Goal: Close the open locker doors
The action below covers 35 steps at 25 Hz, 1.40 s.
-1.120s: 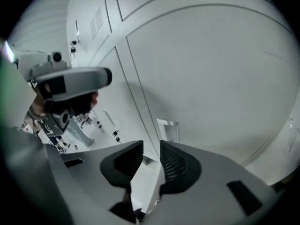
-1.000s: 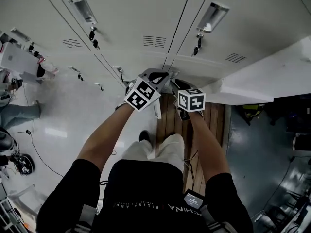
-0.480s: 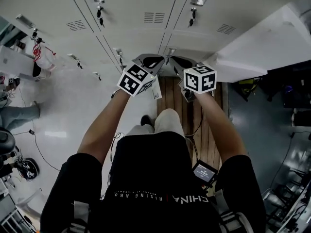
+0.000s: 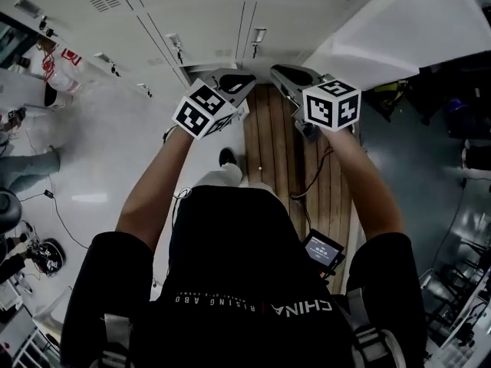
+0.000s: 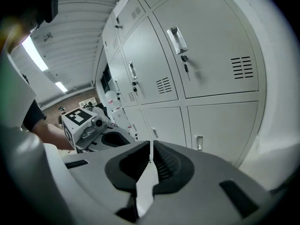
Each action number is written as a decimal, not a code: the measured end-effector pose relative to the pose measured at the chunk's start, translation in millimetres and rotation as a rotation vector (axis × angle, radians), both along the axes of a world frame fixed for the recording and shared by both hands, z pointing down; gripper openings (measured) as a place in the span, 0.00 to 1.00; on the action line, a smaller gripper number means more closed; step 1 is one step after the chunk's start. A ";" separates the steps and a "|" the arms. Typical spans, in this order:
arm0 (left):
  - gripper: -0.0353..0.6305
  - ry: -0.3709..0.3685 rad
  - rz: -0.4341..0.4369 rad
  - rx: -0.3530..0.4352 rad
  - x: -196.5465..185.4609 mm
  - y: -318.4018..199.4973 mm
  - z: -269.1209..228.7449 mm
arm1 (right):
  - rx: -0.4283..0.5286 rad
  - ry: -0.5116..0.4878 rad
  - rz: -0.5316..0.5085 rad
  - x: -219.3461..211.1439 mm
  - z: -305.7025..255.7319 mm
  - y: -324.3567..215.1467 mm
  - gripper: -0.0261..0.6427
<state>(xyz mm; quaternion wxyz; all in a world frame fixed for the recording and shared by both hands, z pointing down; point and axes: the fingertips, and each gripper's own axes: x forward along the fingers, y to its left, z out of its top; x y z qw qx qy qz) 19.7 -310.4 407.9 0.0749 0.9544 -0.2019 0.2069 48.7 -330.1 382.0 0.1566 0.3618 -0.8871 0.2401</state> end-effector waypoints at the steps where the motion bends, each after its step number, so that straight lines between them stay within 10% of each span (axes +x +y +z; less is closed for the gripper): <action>1: 0.08 -0.018 0.025 -0.012 0.8 16.7 3.2 | 0.000 0.006 -0.005 4.5 -0.2 14.8 0.11; 17: 0.09 -0.153 0.150 -0.140 -4.4 308.8 12.5 | 0.027 0.101 -0.037 10.0 7.9 285.8 0.11; 24: 0.09 -0.081 -0.023 -0.083 -60.6 336.0 -10.5 | 0.143 0.245 -0.034 -32.6 2.6 327.2 0.11; 30: 0.08 0.062 0.050 -0.110 -113.1 373.2 -27.9 | 0.113 0.126 0.066 -74.4 -5.3 338.8 0.11; 35: 0.08 -0.097 0.045 -0.051 -183.3 385.0 -9.9 | 0.134 0.122 0.104 -119.4 -8.9 338.5 0.10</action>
